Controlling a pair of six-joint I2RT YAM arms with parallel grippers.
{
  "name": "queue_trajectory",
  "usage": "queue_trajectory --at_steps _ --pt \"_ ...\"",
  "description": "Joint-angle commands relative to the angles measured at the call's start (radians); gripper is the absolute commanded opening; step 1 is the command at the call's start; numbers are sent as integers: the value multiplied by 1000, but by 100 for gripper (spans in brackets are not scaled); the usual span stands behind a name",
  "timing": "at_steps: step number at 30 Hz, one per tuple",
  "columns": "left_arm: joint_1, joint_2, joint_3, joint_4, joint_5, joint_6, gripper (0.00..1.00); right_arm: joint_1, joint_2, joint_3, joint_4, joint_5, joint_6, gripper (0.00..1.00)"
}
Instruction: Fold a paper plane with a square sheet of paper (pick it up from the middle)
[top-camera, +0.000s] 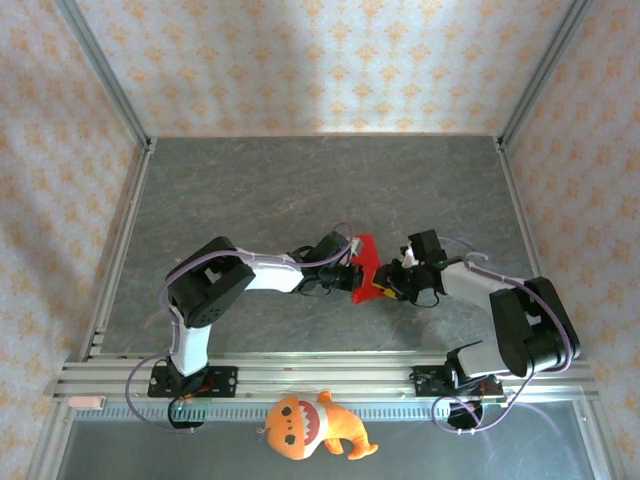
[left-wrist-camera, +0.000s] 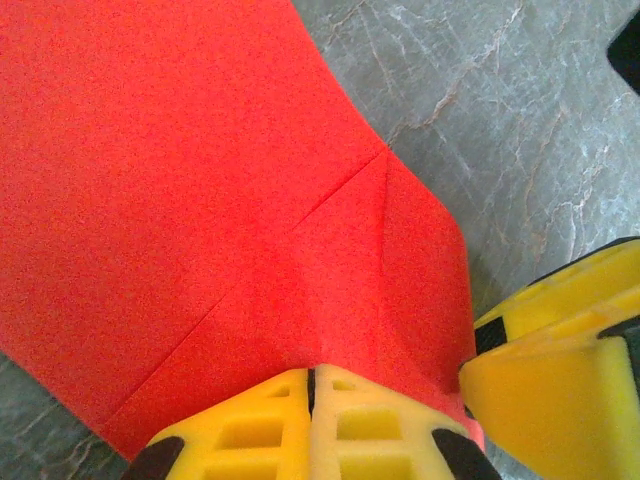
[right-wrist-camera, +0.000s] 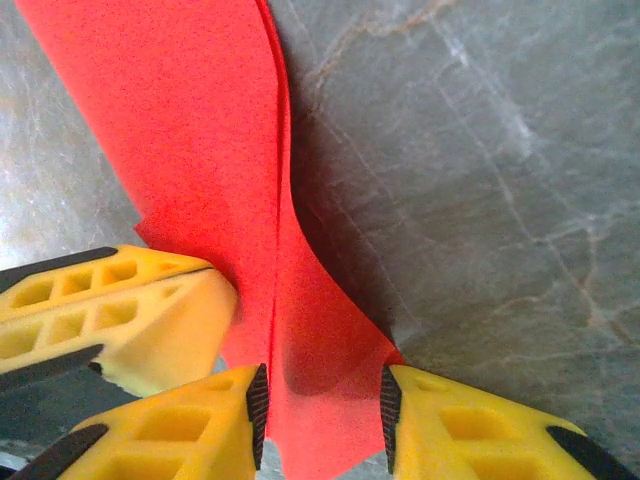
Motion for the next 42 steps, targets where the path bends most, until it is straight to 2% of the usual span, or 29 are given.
queue_trajectory --at_steps 1,9,20,31,37,42 --pt "2 39 14 -55 12 52 0 6 23 37 71 -24 37 38" --pt "4 38 3 -55 15 55 0 7 97 83 147 -4 61 38" --pt "4 11 -30 -10 21 40 0 -27 198 121 194 -71 7 37" --pt "10 9 -29 1 28 40 0 -89 203 77 276 -161 -36 28" --pt "12 5 -30 13 42 9 0 -99 224 69 285 -163 -44 23" --pt "13 -16 -14 -25 53 15 0 -105 223 57 301 -171 -56 12"
